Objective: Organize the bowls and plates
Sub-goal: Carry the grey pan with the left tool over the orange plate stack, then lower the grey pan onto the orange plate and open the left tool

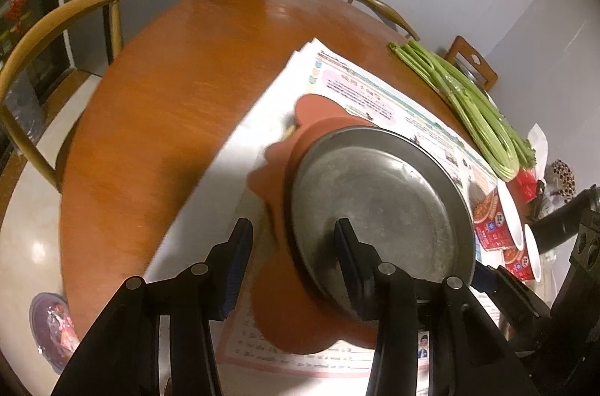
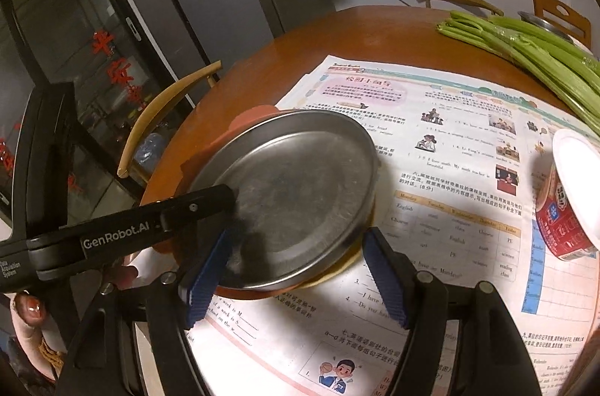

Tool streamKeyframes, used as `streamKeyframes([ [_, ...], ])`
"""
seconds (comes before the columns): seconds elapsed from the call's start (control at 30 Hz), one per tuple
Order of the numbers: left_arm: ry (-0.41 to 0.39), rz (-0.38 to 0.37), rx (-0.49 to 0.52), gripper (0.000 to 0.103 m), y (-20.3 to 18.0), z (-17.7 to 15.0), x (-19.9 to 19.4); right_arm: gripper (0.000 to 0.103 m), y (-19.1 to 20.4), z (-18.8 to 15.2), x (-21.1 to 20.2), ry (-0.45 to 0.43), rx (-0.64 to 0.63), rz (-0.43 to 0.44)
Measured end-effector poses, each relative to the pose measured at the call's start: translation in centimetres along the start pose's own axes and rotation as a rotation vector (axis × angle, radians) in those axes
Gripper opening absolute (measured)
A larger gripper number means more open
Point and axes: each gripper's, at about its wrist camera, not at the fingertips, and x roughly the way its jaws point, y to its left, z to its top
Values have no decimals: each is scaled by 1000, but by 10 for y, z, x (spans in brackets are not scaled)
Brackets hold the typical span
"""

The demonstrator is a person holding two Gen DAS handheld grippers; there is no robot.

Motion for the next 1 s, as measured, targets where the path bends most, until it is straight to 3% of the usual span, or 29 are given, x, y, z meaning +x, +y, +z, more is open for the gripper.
streamKeyframes([
  [1.0,42,22,102,50,-48,12,24,74,-27,1,-5,-46,62,-30],
])
